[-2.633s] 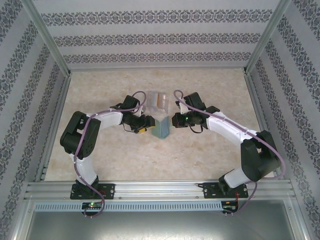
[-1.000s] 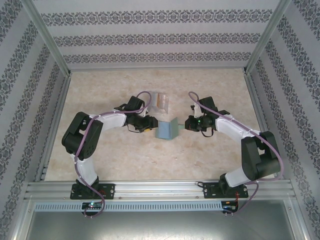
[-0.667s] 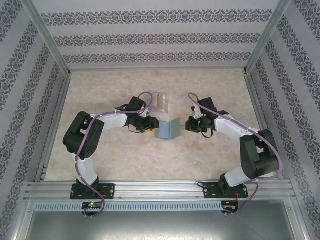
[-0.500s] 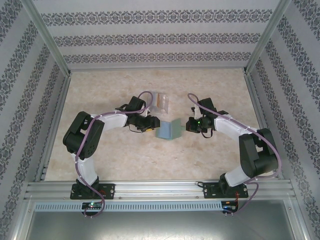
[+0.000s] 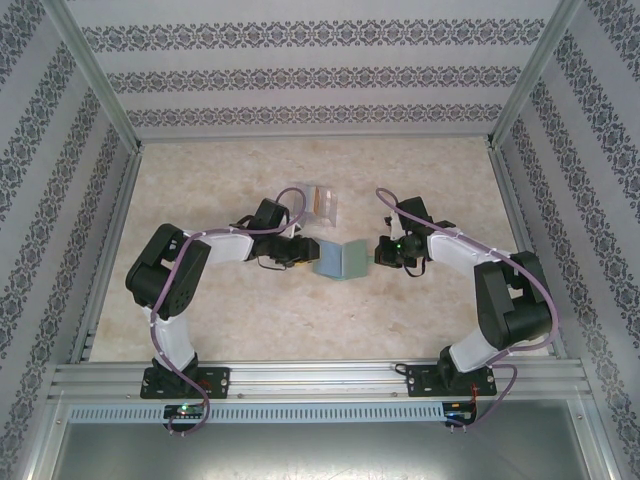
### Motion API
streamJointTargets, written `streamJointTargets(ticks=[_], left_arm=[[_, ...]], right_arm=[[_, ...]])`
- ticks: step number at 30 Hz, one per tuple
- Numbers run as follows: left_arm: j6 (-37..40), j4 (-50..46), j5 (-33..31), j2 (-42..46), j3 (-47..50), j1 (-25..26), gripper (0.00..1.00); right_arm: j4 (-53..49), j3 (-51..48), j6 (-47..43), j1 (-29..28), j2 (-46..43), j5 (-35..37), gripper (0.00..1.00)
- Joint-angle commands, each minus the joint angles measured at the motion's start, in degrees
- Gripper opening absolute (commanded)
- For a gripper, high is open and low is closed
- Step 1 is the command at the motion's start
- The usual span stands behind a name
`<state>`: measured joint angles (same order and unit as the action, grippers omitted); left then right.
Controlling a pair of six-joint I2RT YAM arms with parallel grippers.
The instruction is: Put the credit cards into the card holder
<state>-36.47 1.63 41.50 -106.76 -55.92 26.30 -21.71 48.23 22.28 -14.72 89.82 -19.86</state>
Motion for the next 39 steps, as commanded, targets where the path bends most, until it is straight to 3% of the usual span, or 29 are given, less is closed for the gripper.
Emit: streamJointTargets(ticks=[1, 16, 20, 25, 32, 39], left_arm=[[-0.6, 4.0, 1.8, 2.2, 0.7, 0.9, 0.44], [0.2, 3.0, 2.1, 4.2, -0.2, 0.9, 0.49], [0.9, 1.5, 2.3, 3.9, -0.9, 0.9, 0.46], [1.5, 0.1, 3.1, 3.1, -1.8, 0.9, 0.33], [0.3, 0.1, 4.2, 1.7, -3.6, 0.9, 0.47], [0.8, -0.6, 4.1, 0.2, -4.3, 0.9, 0.4]], right_arm=[[-1.1, -0.2, -0.6, 0.4, 0.7, 0.5, 0.05], [-2.0, 0.3, -1.8, 0.8, 1.8, 0.9, 0.05], [-1.7, 0.1, -1.9, 0.9, 2.3, 0.7, 0.05], [-0.9, 0.0, -2.0, 0.9, 2.8, -0.5, 0.05], [-0.7, 0.1, -2.7, 0.8, 2.4, -1.7, 0.05], [-0.8, 0.1, -2.9, 0.7, 2.3, -1.8, 0.05]])
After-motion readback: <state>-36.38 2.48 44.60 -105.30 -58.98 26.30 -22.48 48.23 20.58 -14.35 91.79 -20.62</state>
